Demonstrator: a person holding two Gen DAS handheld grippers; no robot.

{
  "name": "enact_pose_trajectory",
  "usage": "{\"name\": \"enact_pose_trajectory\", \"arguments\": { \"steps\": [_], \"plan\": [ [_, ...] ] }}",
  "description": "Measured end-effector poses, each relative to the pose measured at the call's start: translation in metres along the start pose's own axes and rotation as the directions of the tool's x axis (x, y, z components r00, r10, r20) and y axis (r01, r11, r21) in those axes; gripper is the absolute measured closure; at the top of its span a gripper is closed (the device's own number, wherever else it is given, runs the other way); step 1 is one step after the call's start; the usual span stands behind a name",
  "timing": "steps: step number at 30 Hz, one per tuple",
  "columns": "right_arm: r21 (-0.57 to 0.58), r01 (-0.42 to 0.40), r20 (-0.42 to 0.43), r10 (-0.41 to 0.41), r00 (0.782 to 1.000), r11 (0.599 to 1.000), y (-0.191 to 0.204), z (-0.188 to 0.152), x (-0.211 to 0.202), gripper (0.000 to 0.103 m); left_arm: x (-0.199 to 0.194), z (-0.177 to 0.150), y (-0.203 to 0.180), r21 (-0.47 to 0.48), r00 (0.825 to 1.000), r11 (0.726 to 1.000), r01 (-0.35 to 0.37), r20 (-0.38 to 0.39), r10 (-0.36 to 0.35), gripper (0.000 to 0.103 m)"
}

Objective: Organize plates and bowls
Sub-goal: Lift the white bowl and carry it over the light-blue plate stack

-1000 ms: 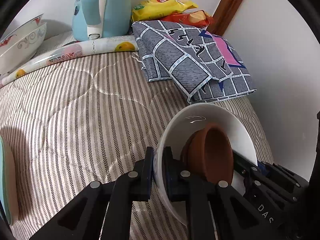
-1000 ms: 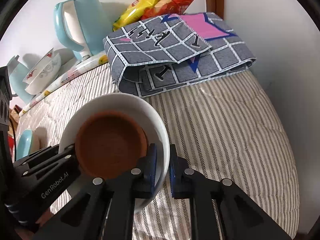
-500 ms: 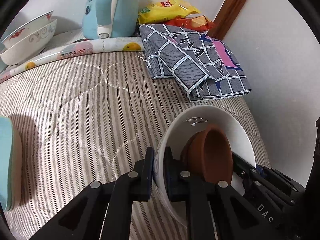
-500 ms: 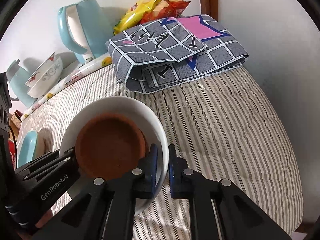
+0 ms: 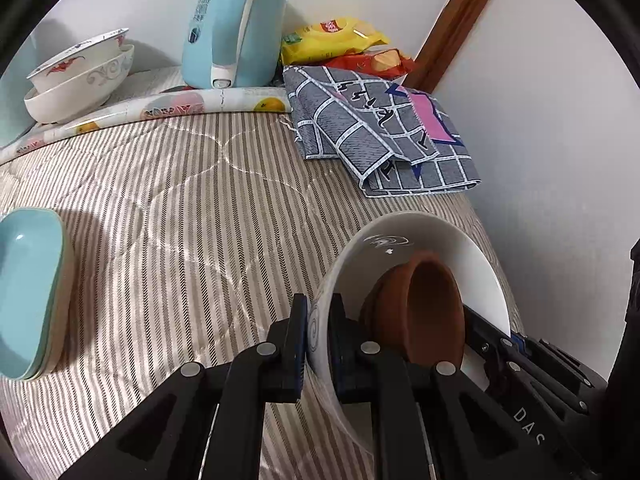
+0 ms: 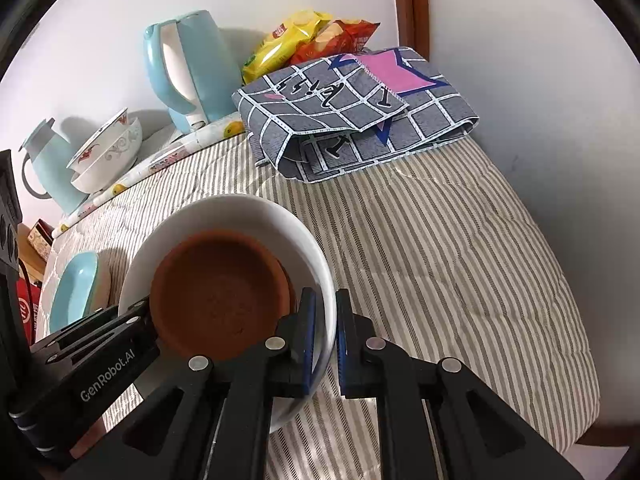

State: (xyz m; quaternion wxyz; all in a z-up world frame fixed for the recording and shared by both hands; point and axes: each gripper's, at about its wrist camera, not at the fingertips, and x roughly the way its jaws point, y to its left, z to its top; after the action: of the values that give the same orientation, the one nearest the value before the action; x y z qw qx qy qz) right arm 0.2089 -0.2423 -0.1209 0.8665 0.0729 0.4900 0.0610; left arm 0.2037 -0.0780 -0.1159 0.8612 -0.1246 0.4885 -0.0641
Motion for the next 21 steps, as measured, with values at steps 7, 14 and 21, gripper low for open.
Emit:
{"name": "enact_pose_trajectory", "arguments": {
  "steps": [7, 14, 21],
  "plan": [
    [-0.017, 0.005, 0.029, -0.004, 1.000, 1.000, 0.013, -0.004, -0.020, 0.094, -0.021, -0.003, 0.007, -0.006, 1.000, 1.000, 0.010, 0.028, -0.010, 0.093],
    [-0.027, -0.009, 0.056, 0.010, 0.998, 1.000, 0.031, -0.006, -0.036, 0.094, -0.045, -0.002, 0.019, -0.011, 0.998, 1.000, 0.008, 0.057, -0.007, 0.093],
    [-0.039, -0.021, 0.085, 0.025, 0.996, 0.999, 0.053, -0.006, -0.049, 0.094, -0.066, 0.000, 0.037, -0.022, 0.996, 1.000, 0.009, 0.090, -0.007, 0.093]
  ]
}}
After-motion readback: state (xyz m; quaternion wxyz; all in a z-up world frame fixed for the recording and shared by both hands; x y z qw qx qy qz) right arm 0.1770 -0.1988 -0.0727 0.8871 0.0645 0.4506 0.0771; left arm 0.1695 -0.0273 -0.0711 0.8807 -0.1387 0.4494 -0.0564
